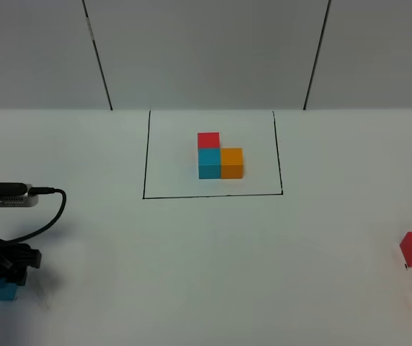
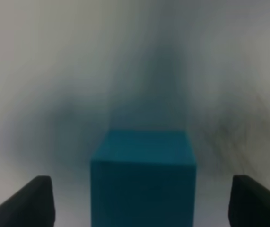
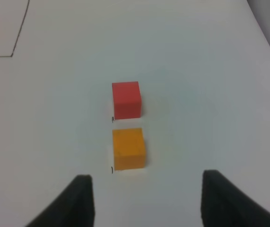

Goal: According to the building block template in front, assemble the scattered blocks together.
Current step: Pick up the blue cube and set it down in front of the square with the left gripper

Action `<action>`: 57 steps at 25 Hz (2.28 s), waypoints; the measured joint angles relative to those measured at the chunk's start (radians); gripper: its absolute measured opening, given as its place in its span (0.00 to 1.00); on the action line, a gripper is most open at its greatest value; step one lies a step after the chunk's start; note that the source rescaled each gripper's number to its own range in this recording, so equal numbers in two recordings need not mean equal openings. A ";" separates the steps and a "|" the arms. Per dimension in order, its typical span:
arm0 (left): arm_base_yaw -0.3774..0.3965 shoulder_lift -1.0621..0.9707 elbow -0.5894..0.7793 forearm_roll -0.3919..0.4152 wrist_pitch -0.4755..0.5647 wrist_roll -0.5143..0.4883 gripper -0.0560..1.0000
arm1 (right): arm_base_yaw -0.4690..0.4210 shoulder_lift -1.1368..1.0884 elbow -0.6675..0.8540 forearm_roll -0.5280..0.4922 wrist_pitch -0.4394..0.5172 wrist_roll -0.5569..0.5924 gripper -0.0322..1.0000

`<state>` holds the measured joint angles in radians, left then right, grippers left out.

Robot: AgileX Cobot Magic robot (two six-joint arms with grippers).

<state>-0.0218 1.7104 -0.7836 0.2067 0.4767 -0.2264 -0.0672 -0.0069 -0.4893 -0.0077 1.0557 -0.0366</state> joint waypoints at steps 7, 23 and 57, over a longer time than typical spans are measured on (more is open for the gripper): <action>0.000 0.063 -0.001 0.000 -0.051 0.000 0.97 | 0.000 0.000 0.000 0.000 0.000 0.000 0.14; -0.048 0.007 -0.136 -0.003 0.112 0.196 0.06 | 0.000 0.000 0.000 0.000 0.000 0.000 0.14; -0.639 0.235 -0.502 -0.259 0.226 1.284 0.06 | 0.000 0.000 0.000 0.000 0.000 0.000 0.14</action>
<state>-0.6612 1.9454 -1.2860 -0.0520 0.7023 1.0571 -0.0672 -0.0069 -0.4893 -0.0077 1.0557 -0.0366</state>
